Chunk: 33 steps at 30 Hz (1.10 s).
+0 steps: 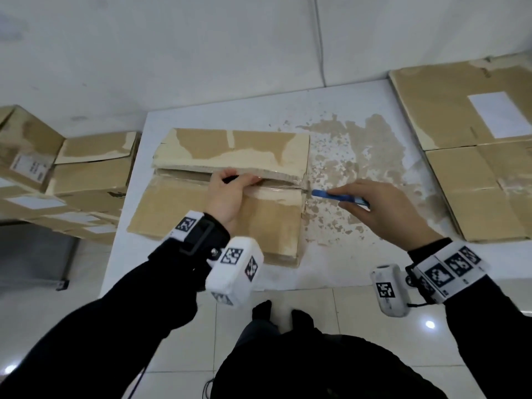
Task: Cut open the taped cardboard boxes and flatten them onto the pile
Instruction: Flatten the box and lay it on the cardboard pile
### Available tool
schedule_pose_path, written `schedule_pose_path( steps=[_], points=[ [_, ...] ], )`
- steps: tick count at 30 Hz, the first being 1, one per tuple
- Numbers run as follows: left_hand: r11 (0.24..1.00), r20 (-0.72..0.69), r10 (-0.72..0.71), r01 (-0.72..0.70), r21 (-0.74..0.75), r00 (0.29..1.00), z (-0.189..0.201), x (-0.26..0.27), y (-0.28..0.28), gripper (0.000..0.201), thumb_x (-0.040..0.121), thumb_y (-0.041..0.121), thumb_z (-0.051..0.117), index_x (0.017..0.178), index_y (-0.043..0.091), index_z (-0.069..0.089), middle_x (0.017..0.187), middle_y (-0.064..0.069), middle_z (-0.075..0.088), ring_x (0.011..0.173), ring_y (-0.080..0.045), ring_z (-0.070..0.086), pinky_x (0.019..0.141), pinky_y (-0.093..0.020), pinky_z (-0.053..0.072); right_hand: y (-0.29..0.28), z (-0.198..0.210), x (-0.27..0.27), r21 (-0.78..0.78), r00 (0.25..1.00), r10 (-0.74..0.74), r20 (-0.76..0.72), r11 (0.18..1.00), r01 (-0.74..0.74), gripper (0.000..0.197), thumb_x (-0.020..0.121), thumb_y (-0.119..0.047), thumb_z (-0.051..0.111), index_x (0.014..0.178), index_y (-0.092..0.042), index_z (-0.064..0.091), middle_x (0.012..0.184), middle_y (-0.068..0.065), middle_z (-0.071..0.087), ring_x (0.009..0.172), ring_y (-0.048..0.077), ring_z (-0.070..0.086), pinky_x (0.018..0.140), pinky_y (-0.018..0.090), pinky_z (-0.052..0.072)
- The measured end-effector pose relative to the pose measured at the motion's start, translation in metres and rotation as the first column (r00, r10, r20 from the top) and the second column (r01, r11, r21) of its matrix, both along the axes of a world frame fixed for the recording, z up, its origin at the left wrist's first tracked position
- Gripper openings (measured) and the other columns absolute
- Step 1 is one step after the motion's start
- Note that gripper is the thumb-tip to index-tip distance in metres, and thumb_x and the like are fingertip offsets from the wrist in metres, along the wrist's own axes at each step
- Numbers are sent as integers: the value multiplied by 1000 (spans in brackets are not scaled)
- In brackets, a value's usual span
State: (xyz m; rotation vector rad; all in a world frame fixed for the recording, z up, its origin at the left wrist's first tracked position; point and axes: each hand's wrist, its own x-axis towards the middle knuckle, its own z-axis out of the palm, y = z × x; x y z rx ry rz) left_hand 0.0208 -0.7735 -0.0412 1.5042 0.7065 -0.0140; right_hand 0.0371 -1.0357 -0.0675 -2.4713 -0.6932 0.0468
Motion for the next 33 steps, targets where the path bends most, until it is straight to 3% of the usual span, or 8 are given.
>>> schedule_pose_path(
  steps=[5,12,16,20,24,26,30,33],
  points=[
    [981,-40,177,-179,-75,983,-5,18,-13,47,84,13,71,123,3,45,101,-11,69,82,-12,63,92,-28,43,5,3,-2,-142,979,-3,202,989,32,26,89,-21,62,113,-29,67,77,-4,60,67,19,57,45,35,45],
    [977,-39,211,-210,22,977,-16,19,-14,43,81,7,71,114,6,43,108,-14,68,105,-22,63,94,-32,48,29,2,-6,-226,955,-65,290,965,134,31,76,-6,76,101,-23,71,64,-2,50,54,17,44,40,17,11],
    [970,4,242,-242,-14,970,-11,19,-18,40,83,3,66,108,12,36,100,-12,69,97,-18,63,90,-26,44,33,-2,-9,-121,926,-248,284,949,291,28,84,-7,67,108,-21,69,66,0,54,51,15,45,41,13,17],
    [976,86,216,-214,-36,973,-13,15,-17,35,87,2,62,106,13,35,81,-1,68,90,-15,64,98,-29,45,-13,3,-4,78,896,-432,101,902,425,26,94,-17,56,118,-18,63,83,1,61,65,18,53,51,23,36],
    [971,88,-45,23,237,995,-10,12,-10,25,91,14,59,106,16,39,89,9,63,99,-16,61,96,-31,44,-39,-52,5,-65,869,-458,-188,889,454,37,93,-5,48,129,-14,54,95,11,62,72,21,52,58,25,36],
    [773,-59,-309,287,566,949,-1,8,-1,27,92,28,58,111,20,41,96,13,59,102,-13,55,103,-35,35,-42,-93,2,-143,835,-446,-322,895,423,42,93,1,45,133,-11,50,105,19,59,80,30,52,65,29,38],
    [17,-448,-533,539,842,717,22,-4,11,36,93,41,49,121,21,39,78,9,59,92,-18,59,116,-43,12,-31,-126,-10,-239,870,-434,-236,893,381,39,89,-1,52,125,-12,60,108,21,49,96,38,49,81,39,43],
    [-63,-449,-541,497,865,712,52,1,17,33,94,48,45,110,20,53,88,4,64,92,-19,58,111,-40,21,-3,-91,-11,103,924,-377,-65,918,382,23,92,-12,54,111,-9,66,106,14,56,100,29,51,84,27,37]
  ],
)
